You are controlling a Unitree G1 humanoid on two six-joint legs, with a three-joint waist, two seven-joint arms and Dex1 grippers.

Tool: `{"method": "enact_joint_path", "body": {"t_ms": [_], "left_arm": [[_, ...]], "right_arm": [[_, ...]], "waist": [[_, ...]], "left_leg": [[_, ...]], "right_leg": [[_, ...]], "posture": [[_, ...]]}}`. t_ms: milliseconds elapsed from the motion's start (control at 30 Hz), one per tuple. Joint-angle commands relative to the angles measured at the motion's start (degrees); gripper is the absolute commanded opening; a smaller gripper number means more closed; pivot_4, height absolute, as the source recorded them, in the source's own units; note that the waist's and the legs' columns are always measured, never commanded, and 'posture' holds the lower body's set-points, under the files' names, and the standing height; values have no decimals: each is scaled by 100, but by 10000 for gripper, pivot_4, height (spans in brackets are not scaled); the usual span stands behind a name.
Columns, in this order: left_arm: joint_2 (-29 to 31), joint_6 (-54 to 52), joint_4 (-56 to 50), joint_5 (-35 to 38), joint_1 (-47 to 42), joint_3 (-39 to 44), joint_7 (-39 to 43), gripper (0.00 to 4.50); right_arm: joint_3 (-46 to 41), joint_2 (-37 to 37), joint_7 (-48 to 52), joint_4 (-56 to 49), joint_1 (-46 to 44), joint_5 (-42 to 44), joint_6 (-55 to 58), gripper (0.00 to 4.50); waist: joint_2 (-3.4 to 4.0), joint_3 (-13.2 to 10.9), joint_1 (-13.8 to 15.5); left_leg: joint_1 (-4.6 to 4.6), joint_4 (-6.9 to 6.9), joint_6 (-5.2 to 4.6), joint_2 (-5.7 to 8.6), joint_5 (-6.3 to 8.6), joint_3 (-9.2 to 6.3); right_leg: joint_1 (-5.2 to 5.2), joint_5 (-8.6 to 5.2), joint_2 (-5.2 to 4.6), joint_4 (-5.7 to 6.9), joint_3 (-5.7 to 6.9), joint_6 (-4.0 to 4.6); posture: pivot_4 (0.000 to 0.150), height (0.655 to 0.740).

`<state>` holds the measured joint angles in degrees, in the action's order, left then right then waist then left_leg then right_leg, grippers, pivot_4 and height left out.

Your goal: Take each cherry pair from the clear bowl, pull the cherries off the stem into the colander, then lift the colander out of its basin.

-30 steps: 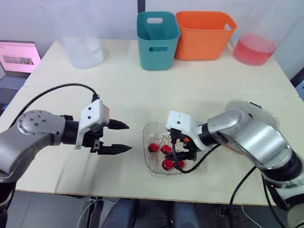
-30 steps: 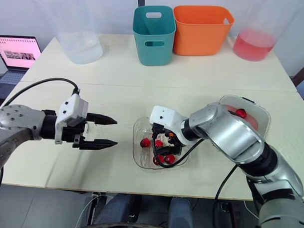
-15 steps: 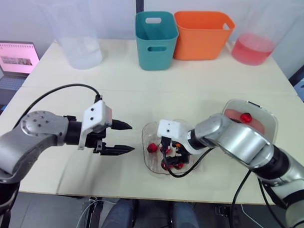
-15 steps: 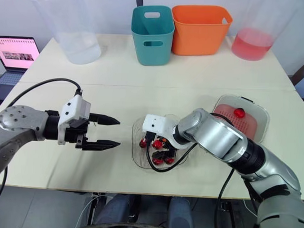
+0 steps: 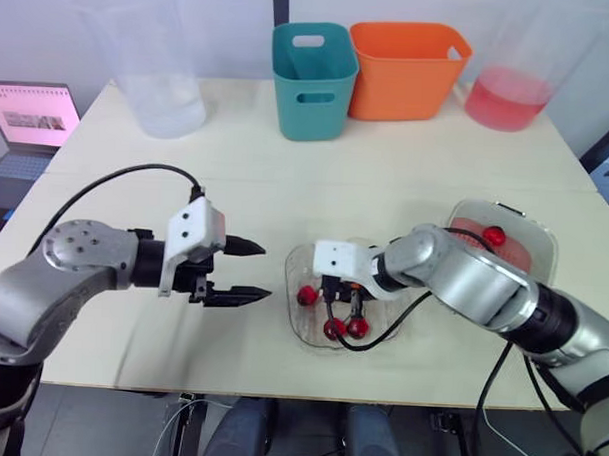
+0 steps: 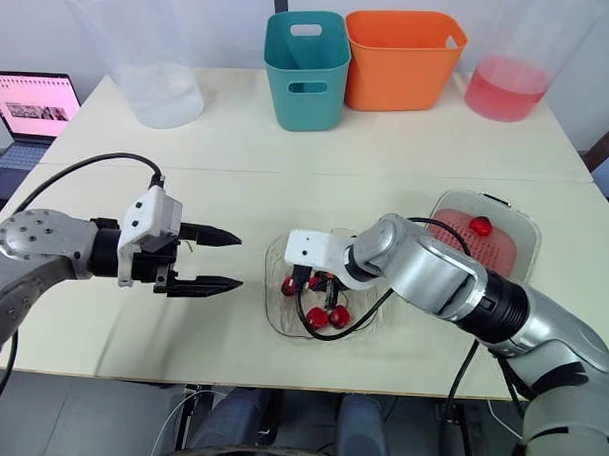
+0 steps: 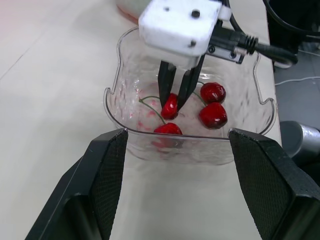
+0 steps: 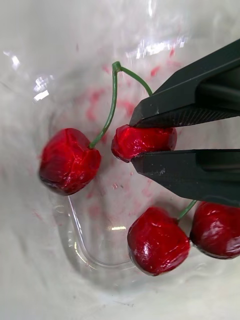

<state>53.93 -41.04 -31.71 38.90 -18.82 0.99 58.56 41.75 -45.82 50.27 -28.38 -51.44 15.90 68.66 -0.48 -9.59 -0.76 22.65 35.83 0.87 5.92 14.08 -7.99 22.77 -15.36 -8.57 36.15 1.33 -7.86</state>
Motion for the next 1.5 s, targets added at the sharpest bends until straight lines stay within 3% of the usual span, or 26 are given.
{"method": "enact_joint_path", "body": {"t_ms": [33, 200, 333, 433, 633, 1000, 1067, 1233, 1500], "left_arm": [[-134, -69, 322, 303, -377, 399, -71, 33816], [-745, -247, 1174, 779, -1308, 553, -225, 33816], [-1467, -262, 1994, 739, -2213, 310, -328, 33816], [-1941, -262, 2715, 678, -2787, 192, -307, 33816], [-2310, 43, 3485, 244, -3238, -246, 200, 33816], [-2636, 14, 3835, 95, -3451, -246, 472, 33816], [-2673, 12, 3870, 85, -3463, -233, 466, 25716], [-2695, -117, 3836, 86, -3430, -258, 503, 440], [-2722, -163, 3803, 28, -3395, -191, 401, 440]], "right_arm": [[-893, -553, 362, -378, -36, -23, -906, 2269], [-1810, -1206, 858, -315, 239, -213, -2536, 2269], [-2176, -923, 808, -33, -55, -386, -3173, 2269], [-2302, -612, 737, 31, -162, -454, -3346, 2269], [-2374, -332, 699, -92, -140, -564, -3319, 2269], [-2489, -253, 646, -255, -37, -650, -3088, 2269], [-2494, -243, 642, -266, -35, -650, -3062, 2140], [-2498, -242, 648, -281, -54, -657, -3032, 2140], [-2524, -252, 659, -299, -68, -641, -3027, 2140]], "waist": [[0, -1, 23], [-5, -1, 17], [-7, -2, -28], [-7, -2, -30], [-9, -2, -14], [-9, -2, -16], [-9, -2, -14], [-9, -2, -20], [-9, -2, -18]], "left_leg": [[0, 1, 0, 0, 0, 0], [2, 10, -2, 4, 1, -2], [-1, 17, 10, 5, -6, 0], [-3, 16, 28, 5, -17, 1], [0, 19, 31, 7, -18, -1], [1, 20, 30, 9, -18, -3], [1, 20, 31, 9, -18, -3], [1, 20, 31, 10, -18, -3], [1, 21, 31, 9, -18, -3]], "right_leg": [[-2, 0, 0, 0, 0, 0], [-12, 0, -1, -4, 11, -4], [-13, 0, 0, 4, 13, -5], [-12, 0, 1, 5, 13, -4], [-12, 0, -4, 1, 13, -4], [-12, 0, -4, 3, 12, -5], [-12, 0, -4, 3, 12, -4], [-11, 0, -3, 4, 12, -4], [-11, 0, -4, 5, 12, -4]], "posture": [[1500, 7400], [1500, 7400], [1500, 7400], [1500, 7400], [1500, 7400], [1500, 7400], [1500, 7400], [1500, 7400], [1500, 7400]]}}
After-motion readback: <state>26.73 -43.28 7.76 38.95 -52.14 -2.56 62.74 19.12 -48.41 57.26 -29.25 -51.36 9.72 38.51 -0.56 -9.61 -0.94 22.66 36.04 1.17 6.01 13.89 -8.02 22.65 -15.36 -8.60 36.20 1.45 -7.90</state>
